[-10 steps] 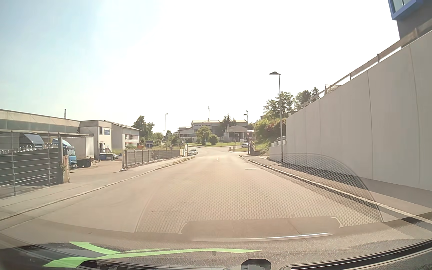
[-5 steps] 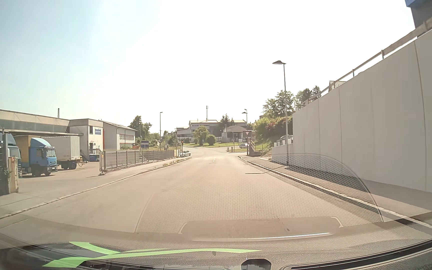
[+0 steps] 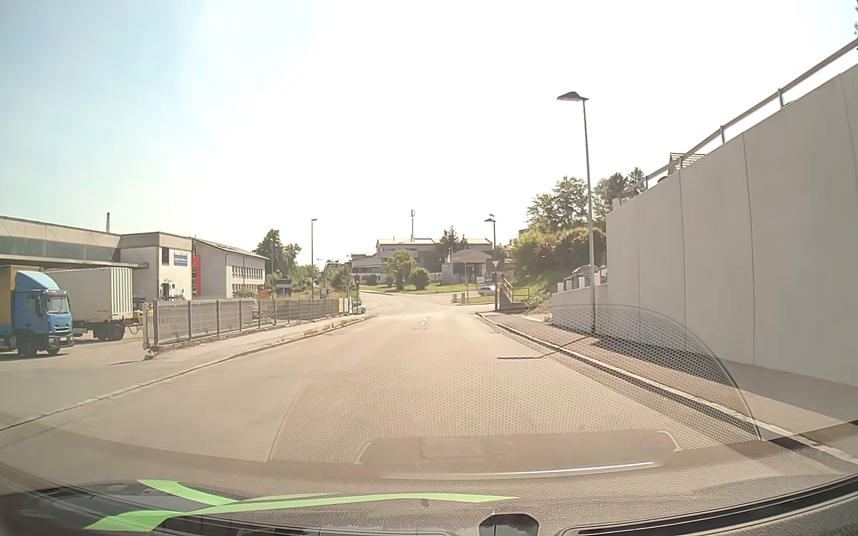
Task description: Follow the waypoints while adhering to traffic rules and regulations
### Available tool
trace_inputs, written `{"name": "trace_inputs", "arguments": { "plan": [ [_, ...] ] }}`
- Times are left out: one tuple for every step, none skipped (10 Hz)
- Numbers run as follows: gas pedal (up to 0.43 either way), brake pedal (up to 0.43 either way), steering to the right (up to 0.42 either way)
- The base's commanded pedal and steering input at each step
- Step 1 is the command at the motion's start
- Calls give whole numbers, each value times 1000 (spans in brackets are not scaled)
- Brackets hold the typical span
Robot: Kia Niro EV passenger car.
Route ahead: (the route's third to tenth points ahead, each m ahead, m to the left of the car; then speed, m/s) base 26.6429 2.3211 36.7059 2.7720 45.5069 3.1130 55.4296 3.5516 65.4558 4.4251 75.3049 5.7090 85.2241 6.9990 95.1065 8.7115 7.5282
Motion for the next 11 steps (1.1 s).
{"name": "trace_inputs", "arguments": {
  "plan": [
    [0, 0, -8],
    [0, 0, -8],
    [0, 0, -8],
    [0, 0, -8],
    [0, 0, -8],
    [0, 0, -8],
    [0, 0, -8],
    [0, 0, -8],
    [0, 0, -9],
    [0, 0, -9],
    [0, 0, -10]
  ]
}}
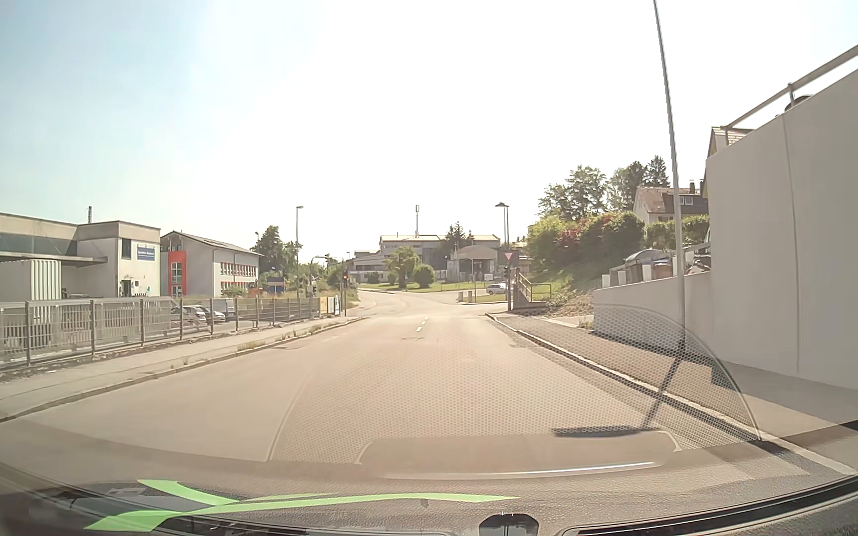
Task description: Follow the waypoints while adhering to traffic rules and regulations
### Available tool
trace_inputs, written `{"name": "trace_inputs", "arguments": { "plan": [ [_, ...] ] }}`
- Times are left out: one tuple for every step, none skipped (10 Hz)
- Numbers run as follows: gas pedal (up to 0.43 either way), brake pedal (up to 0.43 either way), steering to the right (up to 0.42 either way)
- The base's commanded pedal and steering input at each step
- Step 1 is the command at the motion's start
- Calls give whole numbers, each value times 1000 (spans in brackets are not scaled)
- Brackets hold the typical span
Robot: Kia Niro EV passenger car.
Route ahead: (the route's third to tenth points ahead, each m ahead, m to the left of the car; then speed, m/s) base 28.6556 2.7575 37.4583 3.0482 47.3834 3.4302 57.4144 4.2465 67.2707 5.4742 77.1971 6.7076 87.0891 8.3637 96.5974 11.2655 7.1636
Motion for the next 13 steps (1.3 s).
{"name": "trace_inputs", "arguments": {
  "plan": [
    [0, 0, -10],
    [0, 0, -10],
    [0, 0, -10],
    [0, 0, -10],
    [0, 0, -10],
    [0, 0, -10],
    [0, 0, -8],
    [0, 0, -6],
    [0, 0, -5],
    [0, 0, -5],
    [0, 0, -5],
    [0, 0, -5],
    [0, 0, -5]
  ]
}}
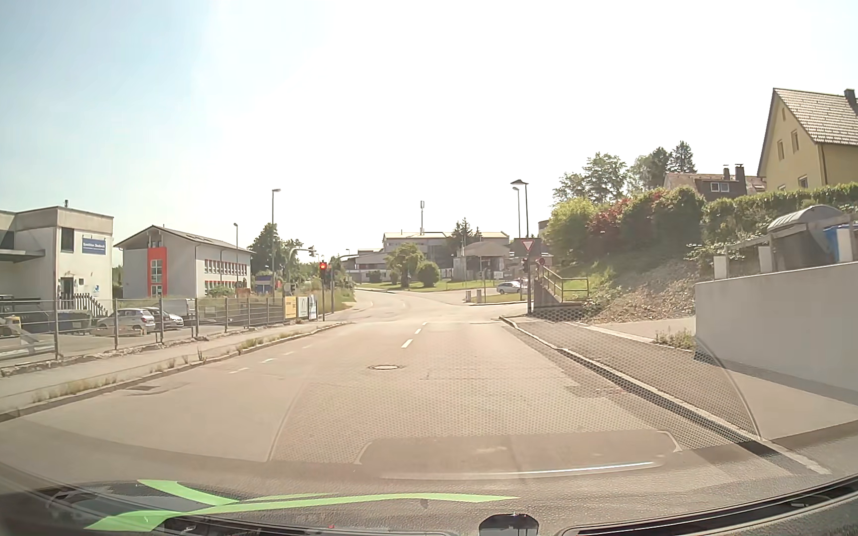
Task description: Follow the waypoints while adhering to traffic rules and regulations
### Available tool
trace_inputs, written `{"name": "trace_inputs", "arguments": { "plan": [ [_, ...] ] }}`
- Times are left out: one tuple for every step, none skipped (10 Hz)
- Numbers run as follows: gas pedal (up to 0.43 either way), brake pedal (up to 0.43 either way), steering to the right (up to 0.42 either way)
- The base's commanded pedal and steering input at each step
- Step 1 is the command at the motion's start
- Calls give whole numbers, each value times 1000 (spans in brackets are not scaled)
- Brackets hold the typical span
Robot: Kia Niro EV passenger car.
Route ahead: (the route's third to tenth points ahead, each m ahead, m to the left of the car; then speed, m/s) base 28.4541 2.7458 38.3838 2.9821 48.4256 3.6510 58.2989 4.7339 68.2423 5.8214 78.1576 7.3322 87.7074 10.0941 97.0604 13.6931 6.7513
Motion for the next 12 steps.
{"name": "trace_inputs", "arguments": {
  "plan": [
    [0, 6, -5],
    [0, 12, -5],
    [0, 24, -5],
    [0, 43, -5],
    [0, 55, -5],
    [0, 79, -5],
    [0, 91, -5],
    [0, 98, -5],
    [0, 110, -5],
    [0, 140, -5],
    [0, 152, -5],
    [0, 165, -5]
  ]
}}
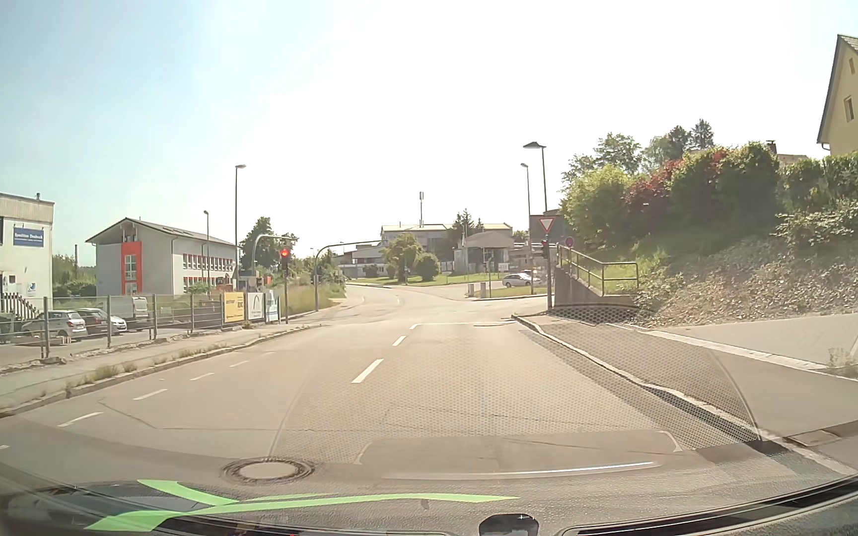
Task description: Follow the waypoints while adhering to traffic rules and regulations
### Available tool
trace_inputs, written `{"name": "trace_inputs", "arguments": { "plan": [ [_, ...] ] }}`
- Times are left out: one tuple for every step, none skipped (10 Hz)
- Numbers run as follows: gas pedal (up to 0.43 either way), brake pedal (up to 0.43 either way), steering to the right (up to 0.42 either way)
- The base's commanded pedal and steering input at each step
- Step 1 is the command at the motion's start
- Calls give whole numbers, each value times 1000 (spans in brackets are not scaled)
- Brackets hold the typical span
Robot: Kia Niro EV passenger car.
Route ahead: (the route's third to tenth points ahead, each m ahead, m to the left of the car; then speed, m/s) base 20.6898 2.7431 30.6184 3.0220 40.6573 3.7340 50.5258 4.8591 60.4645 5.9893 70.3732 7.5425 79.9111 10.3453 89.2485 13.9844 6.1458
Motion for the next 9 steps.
{"name": "trace_inputs", "arguments": {
  "plan": [
    [0, 165, -5],
    [0, 171, -5],
    [0, 165, -4],
    [0, 177, -5],
    [0, 177, -4],
    [0, 183, -4],
    [0, 183, -5],
    [0, 177, -5],
    [0, 177, -4]
  ]
}}
